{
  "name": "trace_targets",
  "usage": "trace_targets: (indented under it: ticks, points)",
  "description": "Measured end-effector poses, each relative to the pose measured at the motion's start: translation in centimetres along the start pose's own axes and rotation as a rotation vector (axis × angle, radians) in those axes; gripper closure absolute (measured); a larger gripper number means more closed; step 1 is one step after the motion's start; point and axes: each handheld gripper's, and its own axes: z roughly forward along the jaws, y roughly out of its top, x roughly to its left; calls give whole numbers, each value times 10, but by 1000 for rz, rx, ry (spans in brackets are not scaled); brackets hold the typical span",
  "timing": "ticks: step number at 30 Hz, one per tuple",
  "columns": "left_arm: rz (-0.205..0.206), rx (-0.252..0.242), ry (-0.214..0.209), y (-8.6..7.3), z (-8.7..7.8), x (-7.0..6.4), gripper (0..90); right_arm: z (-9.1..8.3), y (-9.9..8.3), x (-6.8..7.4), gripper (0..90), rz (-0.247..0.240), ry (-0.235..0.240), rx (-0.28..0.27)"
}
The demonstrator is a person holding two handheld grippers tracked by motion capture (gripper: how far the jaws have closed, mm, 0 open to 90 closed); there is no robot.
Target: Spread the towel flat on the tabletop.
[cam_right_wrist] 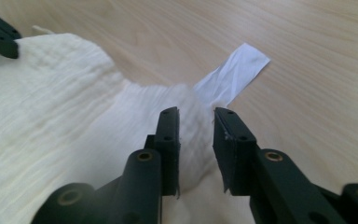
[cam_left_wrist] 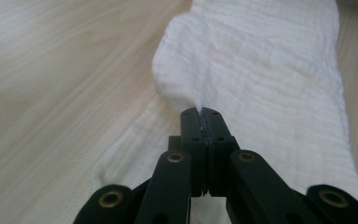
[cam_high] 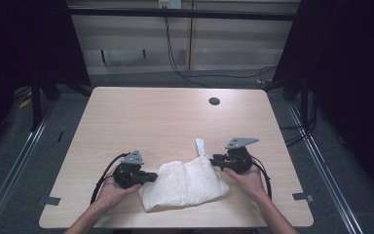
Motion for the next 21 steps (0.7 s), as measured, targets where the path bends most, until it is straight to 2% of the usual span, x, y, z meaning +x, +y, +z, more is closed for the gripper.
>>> trace_targets:
  ticks: [1, 4, 5, 7, 8, 9, 11, 12, 17, 19, 20, 21]
  points:
    - [-3, -1, 6, 0, -2, 2, 891, 7, 2, -2, 677, 8, 10, 11]
    - [-18, -34, 11, -1, -11, 5, 892, 25, 5, -1, 638, -28, -6, 56]
    - [-16, -47, 8, 0, -14, 6, 891, 30, 5, 0, 626, -32, -9, 54]
    - [-17, -58, 10, 0, -16, 6, 891, 32, 4, 1, 615, -41, -25, 66]
    - [-10, -66, 14, 0, -19, 5, 891, 36, 2, 3, 596, -50, -49, 79]
    - [-6, -65, 13, 0, -20, 5, 891, 36, 1, 3, 588, -57, -67, 82]
    - [-5, -63, 17, 0, -20, 4, 890, 37, 0, 2, 571, -51, -73, 71]
    - [3, -62, 23, 0, -20, 3, 890, 36, 0, 2, 560, -52, -98, 77]
    - [15, -59, 36, 1, -18, 0, 889, 36, -1, 3, 564, -75, -105, 77]
    - [22, -57, 33, 1, -18, -2, 888, 34, 0, 2, 553, -63, -109, 78]
    - [29, -57, 30, 2, -18, -3, 888, 29, 1, -3, 559, -23, -84, 38]
    - [29, -57, 30, 2, -18, -3, 888, 26, 2, -7, 570, -13, -98, 30]
